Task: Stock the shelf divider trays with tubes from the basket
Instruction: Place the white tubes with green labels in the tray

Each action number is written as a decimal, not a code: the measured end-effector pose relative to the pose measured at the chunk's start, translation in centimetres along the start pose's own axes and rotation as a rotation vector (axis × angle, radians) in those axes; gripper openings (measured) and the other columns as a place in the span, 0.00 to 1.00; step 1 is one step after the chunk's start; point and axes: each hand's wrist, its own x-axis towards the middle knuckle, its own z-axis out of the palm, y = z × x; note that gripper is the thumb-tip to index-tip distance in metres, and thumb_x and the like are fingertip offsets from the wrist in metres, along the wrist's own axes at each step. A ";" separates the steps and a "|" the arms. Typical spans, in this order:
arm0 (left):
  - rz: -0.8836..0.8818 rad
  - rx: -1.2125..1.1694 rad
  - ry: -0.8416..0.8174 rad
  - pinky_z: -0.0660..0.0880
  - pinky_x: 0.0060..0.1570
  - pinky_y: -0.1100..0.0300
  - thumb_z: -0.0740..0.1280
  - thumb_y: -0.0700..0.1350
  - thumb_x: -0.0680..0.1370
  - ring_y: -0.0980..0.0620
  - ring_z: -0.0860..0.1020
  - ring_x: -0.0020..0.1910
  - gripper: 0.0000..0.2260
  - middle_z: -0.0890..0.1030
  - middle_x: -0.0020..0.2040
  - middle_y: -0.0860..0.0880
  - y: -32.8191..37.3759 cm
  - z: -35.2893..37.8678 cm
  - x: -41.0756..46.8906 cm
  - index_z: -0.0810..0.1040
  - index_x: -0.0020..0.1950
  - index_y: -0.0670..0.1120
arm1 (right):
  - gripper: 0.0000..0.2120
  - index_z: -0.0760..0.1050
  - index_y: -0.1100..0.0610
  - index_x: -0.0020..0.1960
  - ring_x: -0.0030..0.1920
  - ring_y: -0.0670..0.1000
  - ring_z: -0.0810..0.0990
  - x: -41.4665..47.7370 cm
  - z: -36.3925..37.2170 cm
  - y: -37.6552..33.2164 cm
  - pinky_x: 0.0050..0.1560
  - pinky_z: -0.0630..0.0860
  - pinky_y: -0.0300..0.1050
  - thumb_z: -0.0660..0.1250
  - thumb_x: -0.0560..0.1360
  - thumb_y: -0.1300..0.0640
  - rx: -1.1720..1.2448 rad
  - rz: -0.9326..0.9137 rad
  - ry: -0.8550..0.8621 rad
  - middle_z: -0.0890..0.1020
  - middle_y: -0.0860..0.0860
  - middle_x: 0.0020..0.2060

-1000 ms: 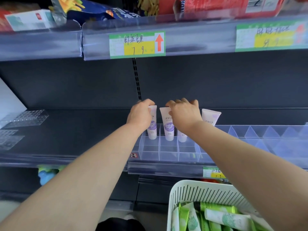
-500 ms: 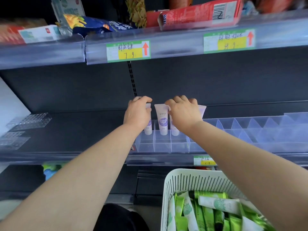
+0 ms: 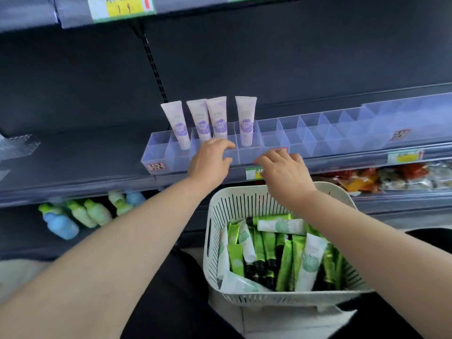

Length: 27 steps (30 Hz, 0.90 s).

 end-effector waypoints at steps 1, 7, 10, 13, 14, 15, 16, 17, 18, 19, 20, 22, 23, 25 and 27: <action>0.006 -0.006 -0.030 0.68 0.62 0.53 0.67 0.41 0.78 0.48 0.69 0.65 0.14 0.75 0.65 0.48 0.4 1.1 -0.5 0.76 0.63 0.50 | 0.17 0.70 0.49 0.65 0.62 0.54 0.71 -1.3 0.6 0.7 0.57 0.65 0.51 0.63 0.76 0.58 0.000 0.010 -0.033 0.75 0.47 0.60; 0.011 0.006 -0.294 0.70 0.61 0.54 0.68 0.42 0.77 0.48 0.72 0.63 0.14 0.76 0.64 0.50 1.8 8.2 -3.7 0.77 0.62 0.50 | 0.18 0.69 0.47 0.66 0.63 0.51 0.70 -7.4 4.6 5.4 0.56 0.66 0.50 0.61 0.76 0.58 -0.010 0.119 -0.321 0.74 0.46 0.61; -0.018 0.013 -0.418 0.71 0.59 0.54 0.67 0.42 0.77 0.49 0.74 0.61 0.14 0.75 0.64 0.50 1.9 10.9 -5.2 0.77 0.62 0.51 | 0.16 0.69 0.49 0.64 0.60 0.52 0.71 -9.8 6.4 6.5 0.55 0.67 0.49 0.60 0.77 0.56 -0.014 0.153 -0.425 0.75 0.48 0.58; -0.018 0.009 -0.494 0.70 0.56 0.57 0.68 0.41 0.77 0.50 0.75 0.58 0.14 0.76 0.63 0.49 1.4 12.7 -6.3 0.77 0.62 0.50 | 0.18 0.68 0.49 0.65 0.60 0.52 0.71 -11.4 8.1 6.4 0.57 0.67 0.49 0.60 0.77 0.59 -0.001 0.156 -0.487 0.74 0.48 0.59; -0.022 0.016 -0.515 0.70 0.56 0.57 0.68 0.41 0.77 0.50 0.75 0.58 0.14 0.76 0.62 0.49 1.2 13.0 -6.6 0.77 0.62 0.50 | 0.18 0.68 0.49 0.66 0.61 0.52 0.71 -11.7 8.6 6.2 0.58 0.67 0.50 0.60 0.76 0.59 0.011 0.148 -0.500 0.74 0.48 0.60; -0.029 0.031 -0.532 0.70 0.56 0.56 0.67 0.41 0.77 0.50 0.74 0.59 0.14 0.76 0.62 0.49 0.9 13.3 -6.8 0.77 0.62 0.50 | 0.19 0.68 0.49 0.66 0.62 0.52 0.70 -11.9 9.0 6.0 0.58 0.67 0.50 0.61 0.76 0.59 0.024 0.140 -0.506 0.74 0.48 0.60; -0.041 0.047 -0.545 0.70 0.57 0.56 0.67 0.40 0.77 0.49 0.74 0.60 0.14 0.76 0.62 0.49 0.5 13.5 -6.9 0.77 0.62 0.50 | 0.19 0.68 0.49 0.66 0.62 0.52 0.70 -12.1 9.4 5.7 0.58 0.67 0.50 0.61 0.76 0.59 0.036 0.133 -0.506 0.74 0.48 0.60; -0.055 0.062 -0.553 0.70 0.58 0.56 0.66 0.39 0.77 0.49 0.74 0.60 0.14 0.77 0.61 0.49 0.1 13.6 -7.0 0.77 0.62 0.49 | 0.18 0.69 0.49 0.66 0.62 0.52 0.70 -12.1 9.7 5.4 0.58 0.67 0.49 0.62 0.76 0.59 0.044 0.128 -0.505 0.74 0.48 0.60; -0.072 0.073 -0.556 0.70 0.58 0.55 0.65 0.38 0.77 0.49 0.74 0.61 0.14 0.77 0.62 0.49 -0.4 13.6 -7.1 0.77 0.62 0.49 | 0.18 0.69 0.50 0.66 0.62 0.52 0.70 -12.0 9.9 5.1 0.59 0.67 0.49 0.62 0.77 0.58 0.050 0.123 -0.507 0.74 0.49 0.61; -0.091 0.086 -0.558 0.71 0.58 0.55 0.65 0.38 0.77 0.48 0.74 0.61 0.15 0.77 0.62 0.48 -0.8 13.6 -7.2 0.77 0.62 0.49 | 0.17 0.69 0.50 0.65 0.62 0.52 0.70 -12.0 10.1 4.8 0.59 0.67 0.50 0.62 0.77 0.57 0.055 0.120 -0.513 0.74 0.49 0.61; -0.108 0.098 -0.560 0.71 0.58 0.55 0.65 0.37 0.77 0.48 0.74 0.61 0.15 0.77 0.62 0.48 -1.3 13.4 -7.2 0.77 0.62 0.48 | 0.17 0.69 0.50 0.65 0.62 0.53 0.70 -11.9 10.3 4.6 0.59 0.66 0.50 0.61 0.77 0.57 0.058 0.119 -0.518 0.74 0.49 0.61; -0.138 0.117 -0.565 0.72 0.59 0.52 0.65 0.36 0.77 0.47 0.74 0.62 0.16 0.77 0.63 0.48 -2.2 13.3 -7.1 0.77 0.62 0.48 | 0.16 0.68 0.50 0.65 0.62 0.53 0.70 -11.8 10.5 4.3 0.59 0.66 0.51 0.61 0.78 0.56 0.060 0.123 -0.520 0.74 0.49 0.60; -0.151 0.119 -0.568 0.72 0.60 0.52 0.65 0.36 0.76 0.47 0.74 0.62 0.16 0.77 0.63 0.48 -2.5 13.2 -7.1 0.77 0.63 0.48 | 0.16 0.68 0.50 0.65 0.61 0.53 0.71 -11.8 10.5 4.2 0.59 0.67 0.50 0.62 0.77 0.56 0.055 0.128 -0.524 0.74 0.49 0.60; -0.169 0.117 -0.571 0.72 0.60 0.53 0.65 0.36 0.76 0.48 0.74 0.63 0.16 0.76 0.63 0.48 -3.1 13.4 -7.2 0.76 0.63 0.48 | 0.17 0.68 0.50 0.65 0.60 0.53 0.71 -12.0 10.4 4.2 0.57 0.67 0.50 0.62 0.77 0.56 0.026 0.149 -0.551 0.75 0.49 0.59; -0.183 0.110 -0.567 0.72 0.58 0.54 0.65 0.36 0.77 0.48 0.74 0.62 0.16 0.77 0.63 0.49 -3.3 13.8 -7.4 0.77 0.63 0.48 | 0.17 0.67 0.51 0.64 0.59 0.53 0.72 -12.4 10.2 4.5 0.56 0.67 0.50 0.62 0.76 0.56 -0.015 0.198 -0.608 0.74 0.50 0.58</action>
